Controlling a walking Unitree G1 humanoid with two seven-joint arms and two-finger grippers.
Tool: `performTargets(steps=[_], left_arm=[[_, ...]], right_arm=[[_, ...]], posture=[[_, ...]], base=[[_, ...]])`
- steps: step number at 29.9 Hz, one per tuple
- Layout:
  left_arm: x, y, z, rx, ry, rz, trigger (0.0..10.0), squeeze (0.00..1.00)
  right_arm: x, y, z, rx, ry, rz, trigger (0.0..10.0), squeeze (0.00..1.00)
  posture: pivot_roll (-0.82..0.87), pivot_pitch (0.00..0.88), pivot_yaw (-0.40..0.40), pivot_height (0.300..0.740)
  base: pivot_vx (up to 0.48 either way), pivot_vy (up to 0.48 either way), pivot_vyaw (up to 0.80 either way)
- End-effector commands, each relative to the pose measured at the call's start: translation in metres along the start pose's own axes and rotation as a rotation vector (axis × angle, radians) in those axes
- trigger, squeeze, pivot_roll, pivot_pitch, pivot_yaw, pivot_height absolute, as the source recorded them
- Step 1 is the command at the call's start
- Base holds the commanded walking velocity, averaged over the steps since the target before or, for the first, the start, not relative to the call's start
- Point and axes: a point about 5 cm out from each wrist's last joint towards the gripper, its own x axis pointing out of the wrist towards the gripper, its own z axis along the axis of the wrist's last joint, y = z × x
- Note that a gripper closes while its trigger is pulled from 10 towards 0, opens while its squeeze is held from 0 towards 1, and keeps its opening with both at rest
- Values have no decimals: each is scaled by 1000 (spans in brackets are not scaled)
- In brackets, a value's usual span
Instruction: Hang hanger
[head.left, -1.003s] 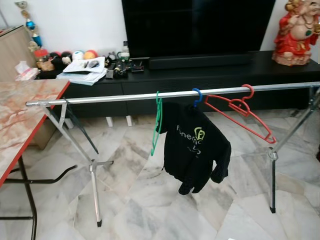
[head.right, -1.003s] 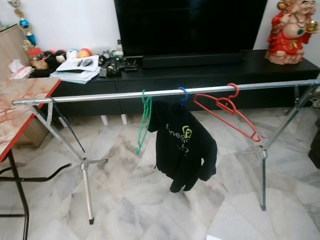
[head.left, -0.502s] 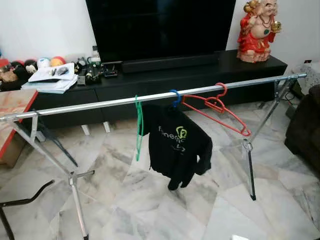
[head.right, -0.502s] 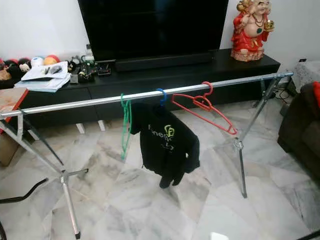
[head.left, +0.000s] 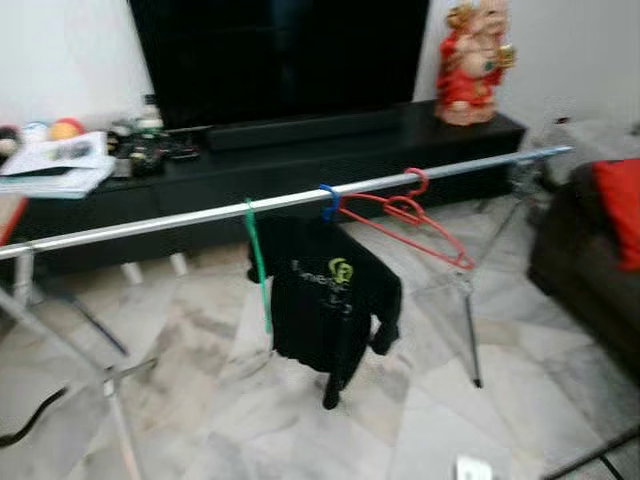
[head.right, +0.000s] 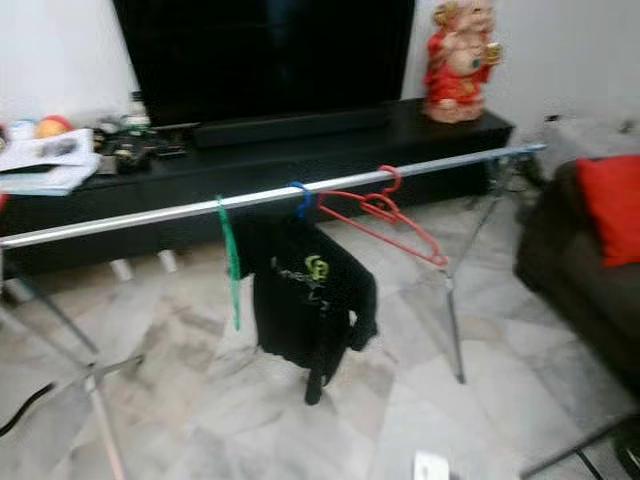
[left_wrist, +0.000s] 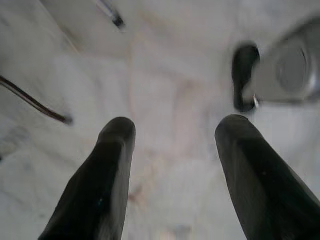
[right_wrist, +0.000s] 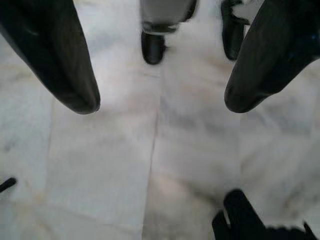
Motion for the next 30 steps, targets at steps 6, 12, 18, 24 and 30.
performTargets(steps=[6, 12, 18, 24, 30], left_arm=[[-1, 5, 1, 29, 1, 6, 10000, 0], [-1, 6, 2, 47, -7, 2, 10000, 0], [-1, 6, 3, 88, -11, -1, 10000, 0], [-1, 4, 1, 64, -2, -5, 10000, 0], [-1, 4, 1, 77, -1, -10, 10000, 0]], right_arm=[[-4, -7, -19, 26, 52, -25, 10000, 0], [-7, -11, -31, 40, 78, -36, 10000, 0], [-9, -16, -38, 38, 100, -41, 10000, 0], [-11, -26, -42, 28, 121, -50, 10000, 0], [-11, -27, -43, 24, 126, -48, 10000, 0]], posture=[[117, 12, 75, 740], [115, 20, 82, 740], [114, 22, 82, 740], [118, 11, 74, 740], [116, 3, 73, 740]], base=[[0, 0, -719], [0, 0, -719], [0, -203, -719], [0, 0, -719], [0, 0, -719]])
